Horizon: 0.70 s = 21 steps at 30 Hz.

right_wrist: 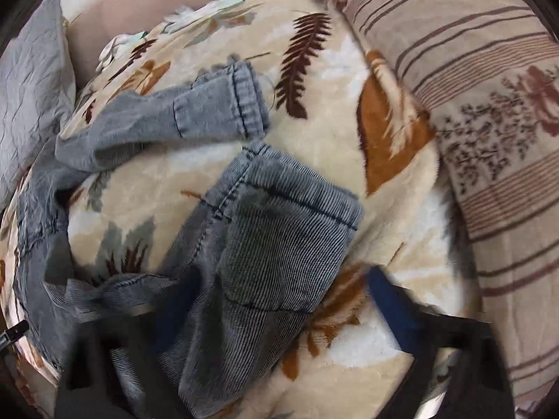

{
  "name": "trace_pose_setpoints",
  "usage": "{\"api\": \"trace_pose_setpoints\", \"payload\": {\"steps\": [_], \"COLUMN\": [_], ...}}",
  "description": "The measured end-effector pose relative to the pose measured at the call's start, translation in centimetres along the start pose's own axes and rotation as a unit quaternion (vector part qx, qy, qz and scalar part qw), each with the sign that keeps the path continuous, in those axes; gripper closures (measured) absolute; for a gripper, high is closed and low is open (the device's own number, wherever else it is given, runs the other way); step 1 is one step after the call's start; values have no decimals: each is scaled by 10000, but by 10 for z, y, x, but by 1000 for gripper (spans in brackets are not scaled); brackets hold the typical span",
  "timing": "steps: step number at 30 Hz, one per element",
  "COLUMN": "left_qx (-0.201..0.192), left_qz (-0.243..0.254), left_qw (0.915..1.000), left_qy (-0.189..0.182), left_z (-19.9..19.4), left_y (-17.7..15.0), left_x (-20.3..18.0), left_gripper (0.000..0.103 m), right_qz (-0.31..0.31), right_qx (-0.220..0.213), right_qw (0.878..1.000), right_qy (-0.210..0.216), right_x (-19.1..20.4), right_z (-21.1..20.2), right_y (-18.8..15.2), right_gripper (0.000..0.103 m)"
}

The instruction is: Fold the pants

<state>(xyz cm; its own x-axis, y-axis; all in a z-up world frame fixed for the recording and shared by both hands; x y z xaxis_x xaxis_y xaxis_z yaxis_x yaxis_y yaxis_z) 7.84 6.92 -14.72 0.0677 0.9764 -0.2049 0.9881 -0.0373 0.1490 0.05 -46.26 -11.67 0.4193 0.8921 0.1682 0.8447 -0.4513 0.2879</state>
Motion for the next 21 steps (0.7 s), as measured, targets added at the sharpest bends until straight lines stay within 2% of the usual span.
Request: {"api": "trace_pose_setpoints", "payload": {"steps": [1,2,3,5,7,8,10,11,13,15,16,17,18,19,20,21], "left_qx": [-185,-245,-286,-414,-365,-197,-51,-137,-193,-523,-641,-788,-938,-1023,-1051,-967], "left_qz": [45,37,8,81,184,206,208,245,356,560,621,617,548,496,421,316], "left_qw": [9997,9990,9981,9980,9989,9995,9997,9995,9990,9970,9960,9950,9941,9935,9936,9948], "left_qy": [-143,-360,-541,-477,-249,-135,-107,-138,-182,-121,-56,13,43,45,37,-11], "left_z": [-8,-15,-22,-31,-27,-20,-10,-14,-27,-47,-55,-63,-68,-69,-67,-60], "left_y": [-3,-7,-12,-21,-33,-41,-53,-56,-59,-55,-50,-42,-32,-23,-16,-7], "left_x": [-3,-6,-8,-7,-4,-2,5,5,5,7,7,7,8,9,9,8], "left_gripper": [21,45,52,57,66,67,67,68,68,66,56,39,30,20,20,20], "right_qz": [33,133,200,278,444,582,709,802,965,866,681,548,352,239,173,138], "right_qx": [-90,-348,-565,-832,-718,-432,-25,124,27,-456,-867,-1138,-1457,-1564,-1615,-1595], "right_qw": [9999,9985,9966,9942,9949,9962,9967,9959,9941,9939,9934,9919,9887,9874,9866,9871], "right_qy": [141,395,557,615,554,480,404,412,504,501,309,140,41,90,124,99], "right_x": [-5,-13,-20,-38,-61,-77,-96,-104,-114,-112,-107,-103,-95,-88,-82,-81], "right_z": [-6,-23,-38,-60,-61,-50,-34,-31,-45,-73,-91,-102,-111,-111,-106,-97], "right_y": [-1,-3,-6,-20,-46,-67,-92,-105,-109,-96,-82,-71,-54,-40,-25,-13], "right_gripper": [90,90,90,91,91,90,84,73,66,57,56,50,32,22,16,17]}}
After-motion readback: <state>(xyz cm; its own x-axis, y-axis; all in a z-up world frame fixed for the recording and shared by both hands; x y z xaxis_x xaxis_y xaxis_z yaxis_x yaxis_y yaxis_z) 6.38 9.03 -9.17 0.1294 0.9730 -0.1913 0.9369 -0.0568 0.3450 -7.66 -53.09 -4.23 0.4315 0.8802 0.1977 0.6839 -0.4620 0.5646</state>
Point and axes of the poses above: each gripper's, at about its wrist camera, not at the fingertips, and z roughly the way its jaws point, x to its left, y to its top, the point moved 6 cm from there along z, roughly the way its jaws point, and after that the axes turned 3 degrees about z, right-handed, at the moved point
